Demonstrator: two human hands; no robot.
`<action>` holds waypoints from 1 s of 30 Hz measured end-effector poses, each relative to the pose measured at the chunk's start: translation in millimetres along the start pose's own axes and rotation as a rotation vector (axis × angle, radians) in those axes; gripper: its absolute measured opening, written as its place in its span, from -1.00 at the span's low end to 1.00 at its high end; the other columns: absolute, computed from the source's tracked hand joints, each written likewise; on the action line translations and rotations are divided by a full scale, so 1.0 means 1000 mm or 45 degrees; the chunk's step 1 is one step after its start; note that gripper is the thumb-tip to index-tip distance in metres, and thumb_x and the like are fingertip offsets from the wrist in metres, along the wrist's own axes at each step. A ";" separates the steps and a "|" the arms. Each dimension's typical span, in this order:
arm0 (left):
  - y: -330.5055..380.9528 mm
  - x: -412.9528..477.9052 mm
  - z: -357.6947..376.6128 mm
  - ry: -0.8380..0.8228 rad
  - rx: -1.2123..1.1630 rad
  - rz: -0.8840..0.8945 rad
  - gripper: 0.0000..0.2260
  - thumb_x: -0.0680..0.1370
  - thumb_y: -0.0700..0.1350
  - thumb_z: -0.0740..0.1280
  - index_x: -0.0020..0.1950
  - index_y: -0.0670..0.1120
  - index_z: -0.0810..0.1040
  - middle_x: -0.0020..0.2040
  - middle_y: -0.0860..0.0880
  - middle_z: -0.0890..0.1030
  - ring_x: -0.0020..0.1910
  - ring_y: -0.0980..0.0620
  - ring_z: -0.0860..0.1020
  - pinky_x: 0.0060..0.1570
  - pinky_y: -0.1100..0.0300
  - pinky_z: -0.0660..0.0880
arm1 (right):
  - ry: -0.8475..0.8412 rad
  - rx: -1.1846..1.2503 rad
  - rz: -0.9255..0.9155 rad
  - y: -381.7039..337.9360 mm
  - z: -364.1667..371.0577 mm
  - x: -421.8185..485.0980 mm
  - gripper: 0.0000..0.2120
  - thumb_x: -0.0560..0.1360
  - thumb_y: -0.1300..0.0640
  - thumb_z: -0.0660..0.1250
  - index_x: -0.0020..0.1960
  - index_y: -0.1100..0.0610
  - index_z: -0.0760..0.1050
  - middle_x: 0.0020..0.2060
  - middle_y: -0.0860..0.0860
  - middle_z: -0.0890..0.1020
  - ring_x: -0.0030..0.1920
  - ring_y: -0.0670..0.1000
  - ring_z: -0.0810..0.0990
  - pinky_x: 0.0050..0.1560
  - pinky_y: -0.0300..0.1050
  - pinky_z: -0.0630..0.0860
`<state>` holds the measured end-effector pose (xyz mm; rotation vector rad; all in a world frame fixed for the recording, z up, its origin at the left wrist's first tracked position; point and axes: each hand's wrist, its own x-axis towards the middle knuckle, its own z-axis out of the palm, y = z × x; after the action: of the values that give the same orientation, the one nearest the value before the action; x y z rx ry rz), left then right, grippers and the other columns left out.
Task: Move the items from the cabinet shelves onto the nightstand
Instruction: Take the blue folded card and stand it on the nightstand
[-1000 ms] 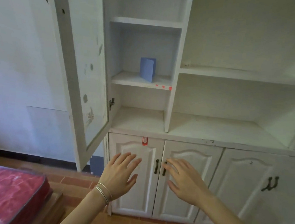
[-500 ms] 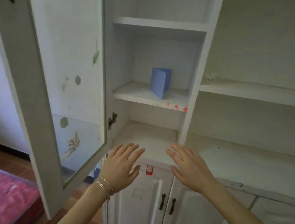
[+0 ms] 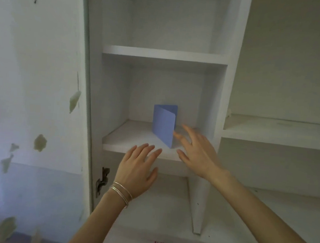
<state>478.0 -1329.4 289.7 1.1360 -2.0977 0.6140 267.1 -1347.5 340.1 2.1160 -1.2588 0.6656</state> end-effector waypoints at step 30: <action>0.007 -0.007 -0.031 0.132 0.153 -0.031 -0.59 0.44 -0.04 0.18 0.27 -0.09 0.41 0.20 -0.10 0.55 0.15 -0.12 0.51 0.10 0.04 0.45 | 0.321 0.822 0.247 0.045 -0.037 -0.009 -0.74 0.34 0.43 0.41 0.02 0.27 0.58 -0.22 0.08 0.63 -0.23 0.03 0.62 -0.08 -0.11 0.57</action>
<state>485.7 -1301.2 304.8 1.1683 -1.9788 0.7800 218.3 -1333.4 370.7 2.3035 -1.2206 1.5417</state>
